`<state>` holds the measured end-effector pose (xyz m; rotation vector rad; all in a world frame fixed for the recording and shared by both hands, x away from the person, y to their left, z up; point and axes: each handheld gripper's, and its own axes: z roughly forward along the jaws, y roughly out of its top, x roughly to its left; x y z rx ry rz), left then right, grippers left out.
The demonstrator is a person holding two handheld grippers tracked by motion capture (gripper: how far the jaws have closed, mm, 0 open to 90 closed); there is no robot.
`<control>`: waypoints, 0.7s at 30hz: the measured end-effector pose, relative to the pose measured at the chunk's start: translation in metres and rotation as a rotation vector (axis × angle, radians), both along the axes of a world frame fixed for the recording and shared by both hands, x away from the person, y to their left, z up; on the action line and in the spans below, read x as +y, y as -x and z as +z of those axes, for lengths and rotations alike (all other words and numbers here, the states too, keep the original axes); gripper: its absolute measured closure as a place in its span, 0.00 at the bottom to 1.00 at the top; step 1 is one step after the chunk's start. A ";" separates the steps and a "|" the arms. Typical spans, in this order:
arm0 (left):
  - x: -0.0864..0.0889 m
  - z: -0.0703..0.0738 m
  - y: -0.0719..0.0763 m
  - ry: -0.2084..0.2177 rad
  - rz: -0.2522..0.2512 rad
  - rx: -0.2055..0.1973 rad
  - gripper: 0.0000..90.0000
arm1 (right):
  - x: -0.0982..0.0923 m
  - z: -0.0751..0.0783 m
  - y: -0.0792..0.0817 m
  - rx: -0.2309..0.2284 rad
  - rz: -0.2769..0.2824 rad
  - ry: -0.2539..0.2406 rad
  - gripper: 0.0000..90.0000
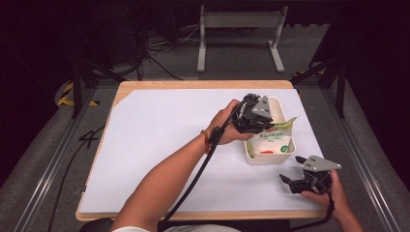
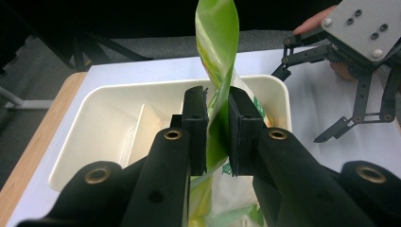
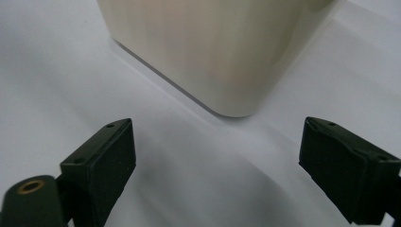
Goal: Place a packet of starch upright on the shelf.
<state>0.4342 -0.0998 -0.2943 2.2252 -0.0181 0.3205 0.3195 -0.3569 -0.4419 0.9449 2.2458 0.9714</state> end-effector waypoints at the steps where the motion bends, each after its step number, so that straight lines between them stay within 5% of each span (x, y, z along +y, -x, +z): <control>1: 0.001 0.000 0.000 -0.002 -0.001 -0.002 0.89 | 0.000 0.000 0.000 0.000 0.001 0.000 0.13; 21: 0.038 0.007 0.007 0.045 0.002 -0.004 0.88 | 0.001 0.000 0.000 0.001 0.007 0.006 0.13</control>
